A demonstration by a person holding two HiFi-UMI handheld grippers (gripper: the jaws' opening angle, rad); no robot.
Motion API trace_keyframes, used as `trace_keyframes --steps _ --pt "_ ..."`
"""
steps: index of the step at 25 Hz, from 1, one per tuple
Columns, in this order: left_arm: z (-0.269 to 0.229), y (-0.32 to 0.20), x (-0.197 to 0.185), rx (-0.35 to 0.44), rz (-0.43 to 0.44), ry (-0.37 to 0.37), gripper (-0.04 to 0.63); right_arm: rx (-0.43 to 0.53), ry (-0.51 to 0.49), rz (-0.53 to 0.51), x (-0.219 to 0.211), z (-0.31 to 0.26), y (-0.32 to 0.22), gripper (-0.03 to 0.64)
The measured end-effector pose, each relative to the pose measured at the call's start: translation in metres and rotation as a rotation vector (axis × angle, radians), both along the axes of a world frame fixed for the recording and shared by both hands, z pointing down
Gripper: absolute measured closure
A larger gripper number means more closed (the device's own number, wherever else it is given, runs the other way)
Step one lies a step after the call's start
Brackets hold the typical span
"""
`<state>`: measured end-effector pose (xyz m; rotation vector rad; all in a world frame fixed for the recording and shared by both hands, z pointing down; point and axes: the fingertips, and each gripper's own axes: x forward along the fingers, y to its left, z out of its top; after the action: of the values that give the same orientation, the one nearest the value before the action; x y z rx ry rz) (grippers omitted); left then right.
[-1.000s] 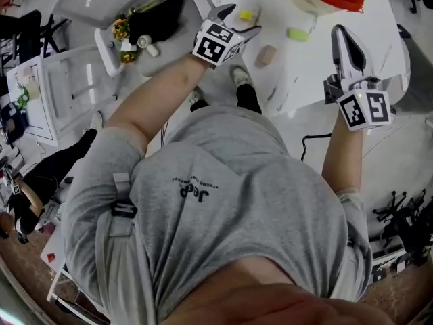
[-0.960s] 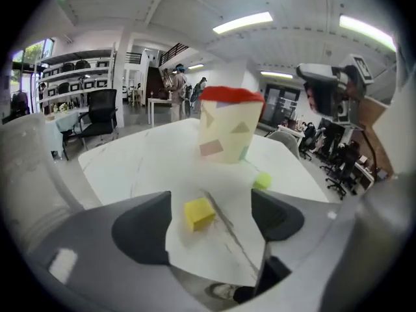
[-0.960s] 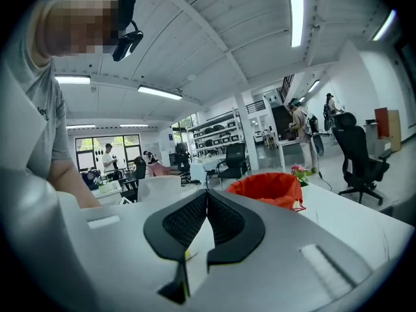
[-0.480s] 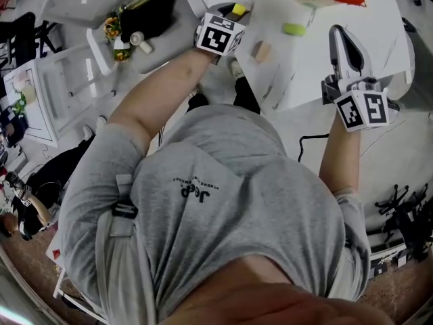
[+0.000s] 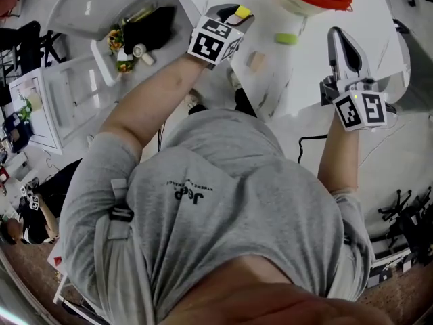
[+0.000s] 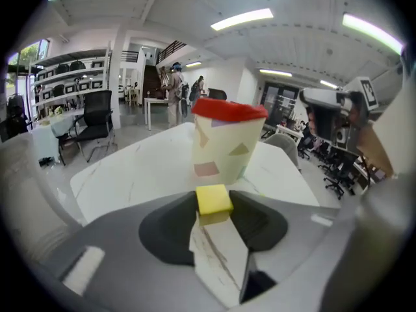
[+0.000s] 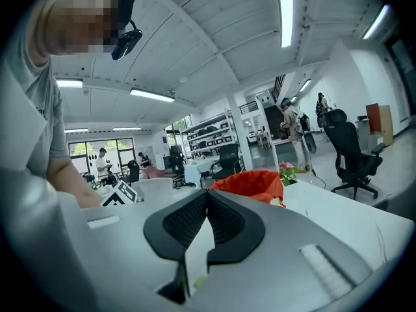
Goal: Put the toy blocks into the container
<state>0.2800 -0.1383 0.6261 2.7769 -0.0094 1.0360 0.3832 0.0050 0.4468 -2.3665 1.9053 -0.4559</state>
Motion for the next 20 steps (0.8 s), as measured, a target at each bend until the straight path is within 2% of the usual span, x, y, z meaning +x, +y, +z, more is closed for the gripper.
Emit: trace_keyframes --steps 11,15,20 --pt "-0.12 0.001 0.087 0.03 0.08 0.168 0.385 0.058 0.039 0.004 0.032 -0.032 0.014 0.612" --pt "-0.143 0.003 0.123 0.048 0.103 0.191 0.385 0.055 0.046 0.031 0.048 -0.037 0.022 0.612" --pt "-0.148 0.015 0.158 0.065 0.155 0.166 0.385 0.063 0.04 0.06 0.062 -0.039 0.034 0.612"
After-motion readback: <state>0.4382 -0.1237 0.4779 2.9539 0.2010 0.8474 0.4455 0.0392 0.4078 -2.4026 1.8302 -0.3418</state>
